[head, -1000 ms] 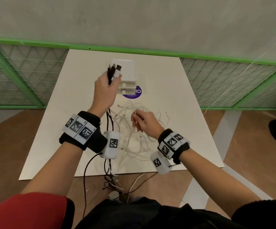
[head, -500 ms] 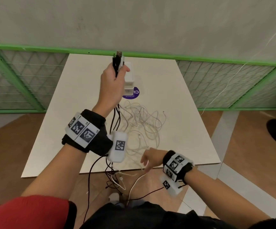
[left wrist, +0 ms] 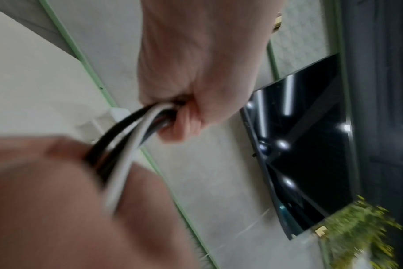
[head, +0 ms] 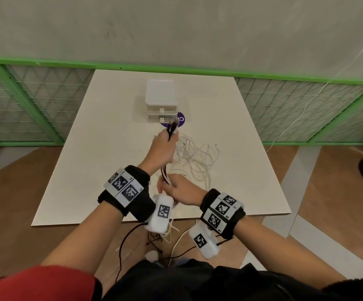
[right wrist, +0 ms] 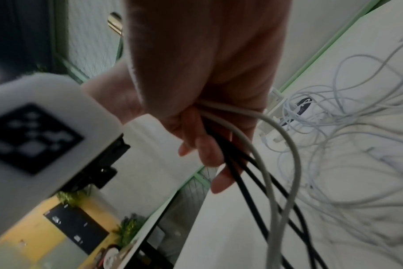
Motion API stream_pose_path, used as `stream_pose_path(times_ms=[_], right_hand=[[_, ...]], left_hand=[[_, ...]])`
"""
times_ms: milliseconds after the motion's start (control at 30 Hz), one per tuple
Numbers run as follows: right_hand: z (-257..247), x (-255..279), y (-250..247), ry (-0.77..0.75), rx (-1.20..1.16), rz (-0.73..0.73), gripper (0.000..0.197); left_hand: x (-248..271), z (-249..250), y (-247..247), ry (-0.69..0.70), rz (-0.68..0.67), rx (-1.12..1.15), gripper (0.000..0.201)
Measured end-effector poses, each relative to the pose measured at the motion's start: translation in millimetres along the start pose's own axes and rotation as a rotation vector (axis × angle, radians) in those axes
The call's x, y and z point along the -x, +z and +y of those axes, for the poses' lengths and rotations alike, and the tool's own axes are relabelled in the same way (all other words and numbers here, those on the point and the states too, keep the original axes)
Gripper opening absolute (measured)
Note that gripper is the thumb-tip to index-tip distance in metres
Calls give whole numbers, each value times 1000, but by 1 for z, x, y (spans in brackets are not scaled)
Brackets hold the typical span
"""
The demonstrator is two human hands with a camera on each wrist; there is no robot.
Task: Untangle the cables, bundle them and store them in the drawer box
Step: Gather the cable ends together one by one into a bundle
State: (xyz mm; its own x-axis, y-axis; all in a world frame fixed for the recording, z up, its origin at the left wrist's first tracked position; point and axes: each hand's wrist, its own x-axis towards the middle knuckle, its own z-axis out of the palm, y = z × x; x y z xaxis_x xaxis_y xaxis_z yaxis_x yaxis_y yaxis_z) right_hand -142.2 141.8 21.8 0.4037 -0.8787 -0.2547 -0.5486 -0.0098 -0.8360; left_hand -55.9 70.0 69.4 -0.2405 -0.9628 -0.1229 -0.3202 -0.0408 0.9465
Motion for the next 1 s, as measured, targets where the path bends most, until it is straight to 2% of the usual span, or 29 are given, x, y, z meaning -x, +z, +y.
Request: stream_pose_path(times_ms=[67,133,233,333,400,433,467,500,567,600,667,733,833,1000], right_hand=[[9,-5,0,18,23,-41,13],[12,-12,-4,-20,2,32,9],[14,-21,-4,-81,-19,110,17],[9,-19,7,-63,-41,-37,18],[9,-16,-2,-11,-104,-148,31],[15,-17,-10,26,-125,-140,40],[26,-21,-20,76,-116,-71,44],[40,-25,-30,136,-71,62,41],[75,-36,-47,312,94,320,28],[90,-42,-50,411,171,333,25],[108,-49,-43,549,302,195,30],[117,-54,-28,606,380,120,38],[120,-59,-13,620,422,140,37],[120,-66,-10,635,406,159,14]], left_hand=[[-2,-6,-1,-74,-73,-34,23],[-7,-5,-2,-45,-23,-108,23],[-16,-3,-4,-33,38,-179,23],[-21,-12,-9,-86,51,-139,24],[-22,-18,-14,-116,87,-99,27],[-23,-20,-16,-119,109,-92,29],[-25,-20,-18,-119,128,-82,31],[-26,-19,-18,-116,144,-63,31],[-29,-15,-17,-92,162,-3,31],[-30,-14,-15,-68,166,12,31],[-30,-12,-8,-18,172,7,30],[-29,-12,-1,31,174,10,30],[-32,-12,5,85,159,12,31],[-41,-15,10,71,125,-8,28]])
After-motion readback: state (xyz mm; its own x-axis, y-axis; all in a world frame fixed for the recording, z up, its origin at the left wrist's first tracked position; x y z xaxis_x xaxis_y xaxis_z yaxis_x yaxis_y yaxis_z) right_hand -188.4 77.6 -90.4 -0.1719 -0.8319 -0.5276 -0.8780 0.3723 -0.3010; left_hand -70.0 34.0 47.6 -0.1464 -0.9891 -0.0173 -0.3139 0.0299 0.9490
